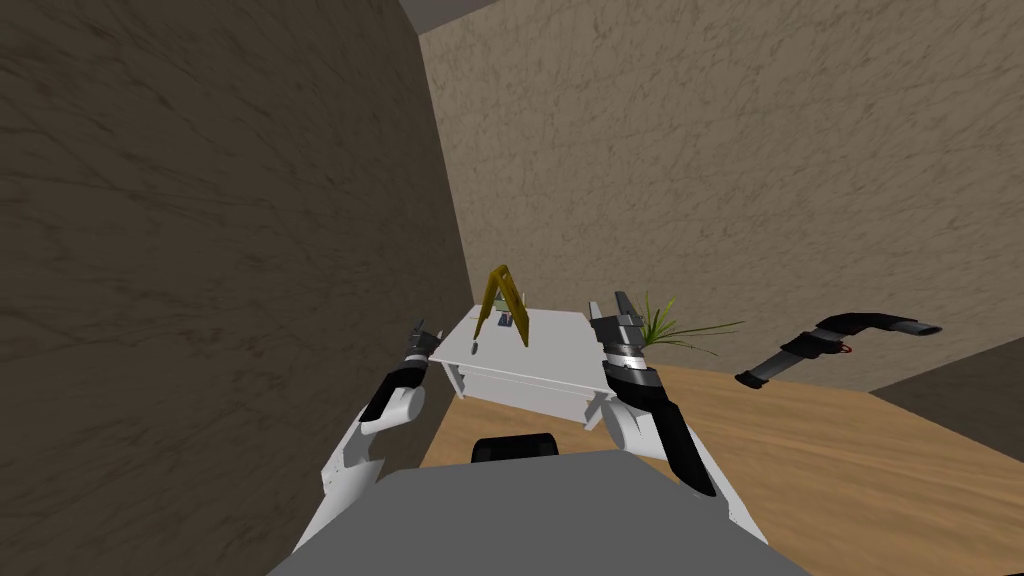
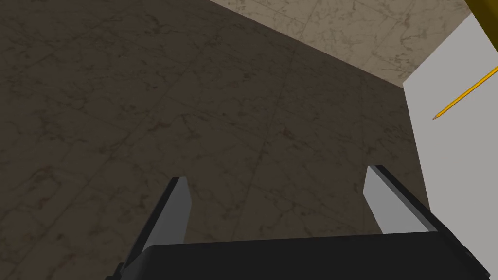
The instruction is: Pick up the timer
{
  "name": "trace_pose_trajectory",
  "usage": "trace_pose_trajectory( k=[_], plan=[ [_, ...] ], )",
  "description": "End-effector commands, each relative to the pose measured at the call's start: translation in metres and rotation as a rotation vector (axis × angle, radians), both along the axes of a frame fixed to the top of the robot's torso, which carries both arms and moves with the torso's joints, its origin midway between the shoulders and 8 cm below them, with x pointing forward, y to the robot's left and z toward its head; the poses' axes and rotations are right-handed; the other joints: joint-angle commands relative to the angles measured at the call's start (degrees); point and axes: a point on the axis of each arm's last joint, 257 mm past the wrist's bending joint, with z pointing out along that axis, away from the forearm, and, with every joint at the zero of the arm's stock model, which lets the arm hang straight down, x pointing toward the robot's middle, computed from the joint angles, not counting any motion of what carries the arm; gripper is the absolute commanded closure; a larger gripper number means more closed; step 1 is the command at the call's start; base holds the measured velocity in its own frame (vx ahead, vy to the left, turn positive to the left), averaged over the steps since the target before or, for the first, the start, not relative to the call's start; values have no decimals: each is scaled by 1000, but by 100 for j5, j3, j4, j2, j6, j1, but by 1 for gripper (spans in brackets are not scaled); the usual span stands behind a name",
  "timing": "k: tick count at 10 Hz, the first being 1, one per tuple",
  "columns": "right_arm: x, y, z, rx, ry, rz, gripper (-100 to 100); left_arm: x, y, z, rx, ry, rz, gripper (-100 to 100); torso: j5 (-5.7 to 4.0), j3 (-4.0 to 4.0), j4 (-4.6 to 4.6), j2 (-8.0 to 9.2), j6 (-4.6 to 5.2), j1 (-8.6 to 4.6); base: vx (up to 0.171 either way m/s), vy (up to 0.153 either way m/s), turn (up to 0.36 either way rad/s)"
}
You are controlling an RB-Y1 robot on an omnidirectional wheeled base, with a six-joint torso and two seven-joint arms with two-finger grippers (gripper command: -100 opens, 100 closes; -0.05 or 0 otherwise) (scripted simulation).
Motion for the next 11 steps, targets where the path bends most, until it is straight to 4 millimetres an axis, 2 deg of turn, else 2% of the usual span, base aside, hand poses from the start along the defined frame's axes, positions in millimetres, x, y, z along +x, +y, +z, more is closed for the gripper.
trace_pose_trajectory(
  k=[1,2,3,4,5,6,8,9,10,11],
  plan=[
    [0,0,0,0,0,0,0,5,5,-17,-37,42,2,-100,0,0,0,0,0,0,-3,47,-18],
    [0,0,0,0,0,0,0,12,9,-34,-91,83,3,-100,0,0,0,0,-1,-5,-6,37,-17],
    [0,0,0,0,0,0,0,12,8,-34,-91,85,3,-100,-1,0,0,1,-1,-7,-4,26,-9],
    [0,0,0,0,0,0,0,19,11,-52,-147,128,4,-100,-3,0,0,0,-1,-13,3,23,-21],
    [0,0,0,0,0,0,0,19,11,-52,-147,128,4,-100,-3,-2,-1,-3,0,-15,4,21,-16],
    [0,0,0,0,0,0,0,25,12,-70,-205,171,5,-100,-4,-1,-1,-3,-1,-17,7,29,-24],
    [0,0,0,0,0,0,0,31,12,-88,-263,215,6,-100,-2,-5,-2,-8,0,-12,13,32,-31],
    [0,0,0,0,0,0,0,36,11,-104,-321,250,7,-100,-3,-4,-2,-6,-2,-13,13,28,-24],
    [0,0,0,0,0,0,0,36,10,-106,-323,259,7,-100,-3,-4,-2,-7,-1,-14,11,17,-17],
    [0,0,0,0,0,0,0,40,7,-124,-382,302,8,-100,-4,-3,-1,-6,-1,-18,18,12,-33]
  ],
)
